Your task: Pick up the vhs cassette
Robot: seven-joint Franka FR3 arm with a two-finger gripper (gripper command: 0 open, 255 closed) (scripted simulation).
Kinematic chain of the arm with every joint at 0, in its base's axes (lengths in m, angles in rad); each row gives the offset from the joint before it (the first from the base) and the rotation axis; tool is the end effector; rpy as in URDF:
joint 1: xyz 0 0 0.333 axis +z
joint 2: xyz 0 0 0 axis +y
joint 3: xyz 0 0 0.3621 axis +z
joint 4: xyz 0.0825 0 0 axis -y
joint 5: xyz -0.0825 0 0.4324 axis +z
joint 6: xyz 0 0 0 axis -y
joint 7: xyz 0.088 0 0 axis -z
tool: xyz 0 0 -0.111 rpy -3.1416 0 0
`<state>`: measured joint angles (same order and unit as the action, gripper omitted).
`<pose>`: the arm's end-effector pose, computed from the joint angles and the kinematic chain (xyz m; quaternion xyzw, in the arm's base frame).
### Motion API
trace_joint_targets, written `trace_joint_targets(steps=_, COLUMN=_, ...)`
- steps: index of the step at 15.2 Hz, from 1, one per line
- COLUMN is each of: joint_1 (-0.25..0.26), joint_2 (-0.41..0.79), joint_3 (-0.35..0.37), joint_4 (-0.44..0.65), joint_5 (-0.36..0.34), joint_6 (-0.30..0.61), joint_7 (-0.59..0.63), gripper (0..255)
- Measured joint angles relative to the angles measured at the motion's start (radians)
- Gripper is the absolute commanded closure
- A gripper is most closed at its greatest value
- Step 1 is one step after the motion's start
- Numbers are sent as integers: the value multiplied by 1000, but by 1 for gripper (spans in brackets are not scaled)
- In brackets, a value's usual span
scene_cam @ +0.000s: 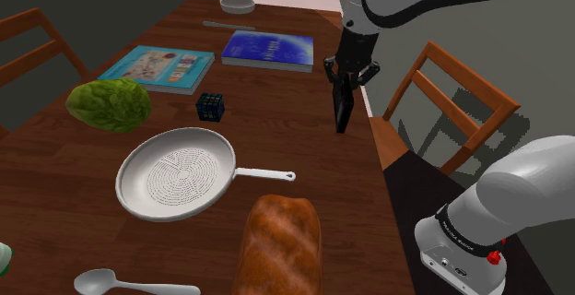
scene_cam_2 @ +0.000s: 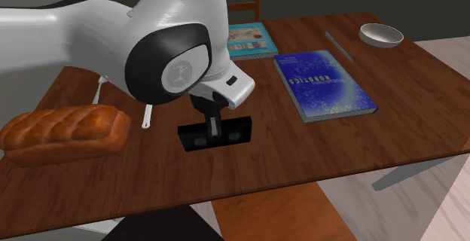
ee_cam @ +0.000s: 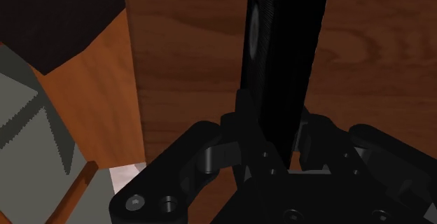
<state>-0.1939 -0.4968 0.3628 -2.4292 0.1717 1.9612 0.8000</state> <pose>0.4212 0.0938 0.4912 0.9329 -0.3601 0.0055 0.0035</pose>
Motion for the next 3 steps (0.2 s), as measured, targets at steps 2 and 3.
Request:
trace_joint_targets(steps=2, joint_1=-2, joint_2=-6, joint_3=-6, joint_4=22, joint_5=-3, joint_6=-29, joint_7=-2, gripper=255)
trace_joint_targets(steps=3, joint_1=-2, joint_2=-7, joint_3=-7, joint_4=30, joint_5=-4, joint_6=-37, joint_7=-2, gripper=255)
